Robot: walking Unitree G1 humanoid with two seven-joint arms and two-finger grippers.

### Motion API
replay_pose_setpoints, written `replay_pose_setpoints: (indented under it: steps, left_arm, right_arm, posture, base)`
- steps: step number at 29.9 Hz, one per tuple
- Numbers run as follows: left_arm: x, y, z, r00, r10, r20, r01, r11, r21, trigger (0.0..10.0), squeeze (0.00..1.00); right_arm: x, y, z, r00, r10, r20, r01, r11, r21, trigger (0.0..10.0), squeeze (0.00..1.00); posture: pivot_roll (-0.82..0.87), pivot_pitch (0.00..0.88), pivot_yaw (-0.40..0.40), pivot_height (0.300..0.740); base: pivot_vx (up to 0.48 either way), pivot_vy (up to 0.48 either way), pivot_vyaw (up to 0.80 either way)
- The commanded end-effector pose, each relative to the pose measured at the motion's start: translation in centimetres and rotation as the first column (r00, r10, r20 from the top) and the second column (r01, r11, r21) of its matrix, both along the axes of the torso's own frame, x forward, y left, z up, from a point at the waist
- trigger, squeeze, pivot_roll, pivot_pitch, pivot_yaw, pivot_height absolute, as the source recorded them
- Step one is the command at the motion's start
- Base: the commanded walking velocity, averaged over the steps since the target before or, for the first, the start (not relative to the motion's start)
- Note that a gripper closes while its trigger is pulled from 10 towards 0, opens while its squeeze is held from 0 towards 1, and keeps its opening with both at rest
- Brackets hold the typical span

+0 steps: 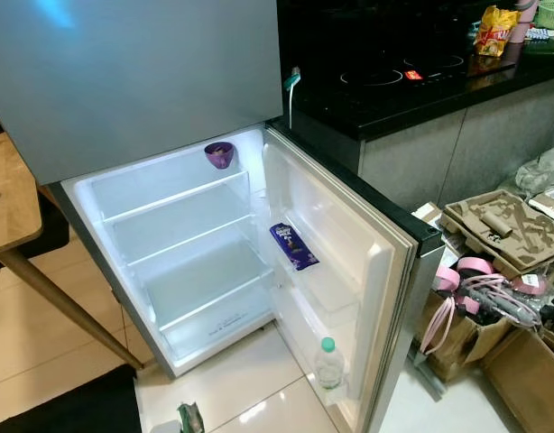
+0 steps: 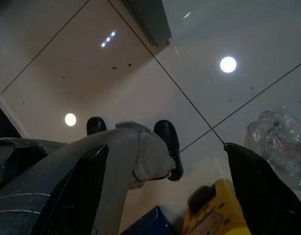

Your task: Restocking fridge

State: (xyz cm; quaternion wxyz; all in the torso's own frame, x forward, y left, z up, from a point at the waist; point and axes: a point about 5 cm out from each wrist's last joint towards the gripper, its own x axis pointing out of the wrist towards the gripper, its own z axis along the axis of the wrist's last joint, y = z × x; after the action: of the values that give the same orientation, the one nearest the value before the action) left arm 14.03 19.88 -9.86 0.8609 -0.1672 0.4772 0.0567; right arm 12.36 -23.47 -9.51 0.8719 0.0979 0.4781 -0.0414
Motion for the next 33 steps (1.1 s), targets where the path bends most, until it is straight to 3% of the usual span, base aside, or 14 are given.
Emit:
replay_pose_setpoints:
  steps: [1,9,11,13,20,25,29,33]
  left_arm:
    - [0.4,-0.1,0.1,1.0,0.016,0.017,-0.016,1.0,-0.023,10.0,0.0]
    - [0.5,-0.6,0.1,1.0,-0.022,0.014,0.022,1.0,-0.012,10.0,0.0]
    - [0.1,-1.1,-0.1,0.987,-0.16,-0.027,0.161,0.986,0.052,10.0,0.0]
    - [0.0,-1.2,-0.2,0.982,-0.185,-0.033,0.187,0.98,0.065,10.0,0.0]
    - [0.2,-0.9,-0.1,0.993,-0.114,-0.022,0.115,0.991,0.06,10.0,0.0]
    - [0.4,-0.1,0.1,0.999,-0.042,-0.004,0.042,0.997,0.068,10.0,0.0]
    - [0.3,-0.1,0.1,0.999,-0.051,-0.009,0.051,0.996,0.08,10.0,0.0]
    - [0.0,-0.2,-0.1,0.998,-0.062,-0.019,0.064,0.994,0.084,10.0,0.0]
  right_arm:
    - [0.1,0.1,0.0,1.0,0.007,-0.001,-0.007,1.0,0.002,10.0,0.0]
    - [0.3,0.0,0.1,1.0,0.004,0.004,-0.004,1.0,0.001,10.0,0.0]
    - [0.4,0.0,0.1,1.0,0.024,-0.003,-0.024,1.0,-0.008,10.0,0.0]
    - [0.6,0.1,0.2,0.999,0.034,0.0,-0.034,0.999,-0.009,10.0,0.0]
    - [1.8,0.2,0.6,0.998,0.055,0.031,-0.055,0.998,-0.006,10.0,0.0]
    - [2.5,0.9,0.7,0.995,0.085,0.053,-0.088,0.995,0.056,10.0,0.0]
    - [3.0,1.8,0.9,0.99,0.12,0.076,-0.128,0.985,0.114,10.0,0.0]
    - [3.1,1.9,0.8,0.985,0.163,0.064,-0.168,0.982,0.089,10.0,0.0]
  posture:
    - [-0.12,0.014,0.044,0.74]
    - [-0.12,0.033,0.041,0.74]
    - [-0.12,0.024,0.034,0.74]
    - [-0.12,0.025,0.034,0.74]
    - [-0.12,0.048,0.027,0.74]
    - [-0.1,0.025,0.018,0.74]
    - [-0.09,0.025,0.007,0.74]
    - [-0.09,0.025,0.006,0.74]
  base:
    - [0.0,0.0,0.0]
    - [0.0,0.0,0.0]
    - [0.0,0.0,0.0]
    - [0.0,0.0,0.0]
    - [0.0,0.0,0.0]
    - [0.0,0.0,0.0]
    - [0.0,0.0,0.0]
    - [0.0,0.0,0.0]
